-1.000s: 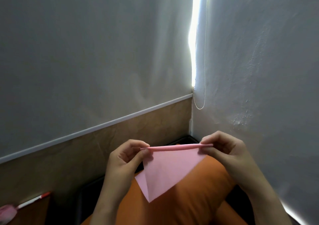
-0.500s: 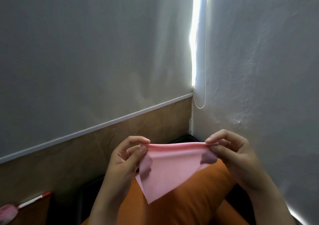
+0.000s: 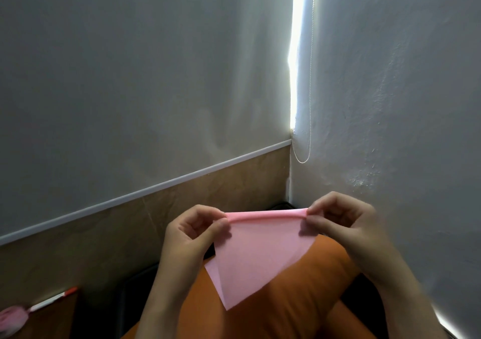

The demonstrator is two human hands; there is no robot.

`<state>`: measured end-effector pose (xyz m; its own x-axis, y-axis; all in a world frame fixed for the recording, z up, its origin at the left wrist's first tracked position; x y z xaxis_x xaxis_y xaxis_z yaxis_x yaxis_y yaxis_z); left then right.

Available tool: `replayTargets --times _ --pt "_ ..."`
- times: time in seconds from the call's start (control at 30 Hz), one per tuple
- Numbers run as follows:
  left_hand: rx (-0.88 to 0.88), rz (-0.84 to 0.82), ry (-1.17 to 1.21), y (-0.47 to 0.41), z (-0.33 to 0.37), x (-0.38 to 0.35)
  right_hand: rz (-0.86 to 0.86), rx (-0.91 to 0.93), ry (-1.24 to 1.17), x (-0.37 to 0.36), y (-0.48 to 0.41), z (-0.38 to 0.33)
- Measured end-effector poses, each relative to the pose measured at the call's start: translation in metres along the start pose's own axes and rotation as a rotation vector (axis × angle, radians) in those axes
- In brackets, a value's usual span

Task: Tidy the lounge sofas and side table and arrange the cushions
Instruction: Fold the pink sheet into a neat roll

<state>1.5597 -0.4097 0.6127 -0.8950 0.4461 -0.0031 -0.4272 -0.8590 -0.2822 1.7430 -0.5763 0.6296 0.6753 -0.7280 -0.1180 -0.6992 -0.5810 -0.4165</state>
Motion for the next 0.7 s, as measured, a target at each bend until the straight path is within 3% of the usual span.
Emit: replayTargets --times 0.37,0.53,0.7 --pt "-0.017 -0.026 -0.044 0.0 -0.002 -0.005 -0.021 0.013 0.08 0.003 0.0 0.004" --pt "0.082 -0.14 0.05 0.009 -0.003 -0.018 -0.065 -0.02 0.083 -0.004 0.003 0.006" --pt "0.147 -0.135 0.172 0.009 -0.008 -0.013 -0.062 -0.061 -0.055 -0.005 0.004 0.007"
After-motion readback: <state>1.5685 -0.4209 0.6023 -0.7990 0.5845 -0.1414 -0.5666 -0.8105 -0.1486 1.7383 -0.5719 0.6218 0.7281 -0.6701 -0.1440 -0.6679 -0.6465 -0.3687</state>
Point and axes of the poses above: each hand's wrist, its own y-axis away from the middle knuckle, its own x-axis out of the back of the hand, z = x × y, the point moved 9 cm from there along -y, towards the middle knuckle, and after that the axes turned 10 degrees about z, right-handed, at the moved point
